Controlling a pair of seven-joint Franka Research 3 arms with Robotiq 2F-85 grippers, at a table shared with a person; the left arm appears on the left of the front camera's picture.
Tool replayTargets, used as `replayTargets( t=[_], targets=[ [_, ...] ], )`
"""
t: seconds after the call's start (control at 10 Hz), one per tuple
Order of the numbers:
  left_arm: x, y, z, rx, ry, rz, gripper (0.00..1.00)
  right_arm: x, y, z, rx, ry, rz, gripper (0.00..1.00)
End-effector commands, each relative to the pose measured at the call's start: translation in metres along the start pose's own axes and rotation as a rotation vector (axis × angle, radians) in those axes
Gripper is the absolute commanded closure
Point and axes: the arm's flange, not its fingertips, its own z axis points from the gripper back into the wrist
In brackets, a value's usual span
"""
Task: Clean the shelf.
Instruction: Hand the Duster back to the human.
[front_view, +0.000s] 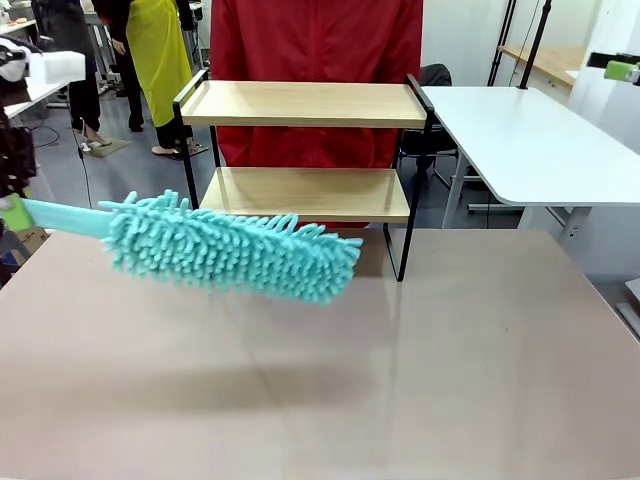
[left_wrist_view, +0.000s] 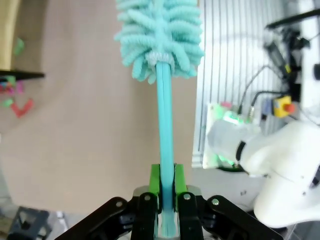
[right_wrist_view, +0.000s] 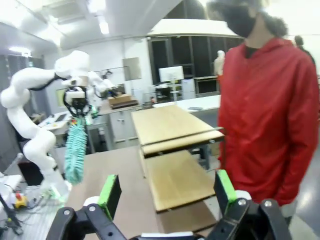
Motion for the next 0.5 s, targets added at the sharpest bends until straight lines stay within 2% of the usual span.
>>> replayTargets(
  t=[0.0,0.4],
  targets=[
    [0.005,0.0,-0.02,0.047,-0.093,-0.03,0.87,0.008,0.037,-0.029,0.087,0.044,-0.126,0.0],
    [0.018,0.009,-0.065,0.116,-0.275,-0.069,0.87,-0.001,0.101,-0.094,0.184,0.12,-0.118,0.0]
  ],
)
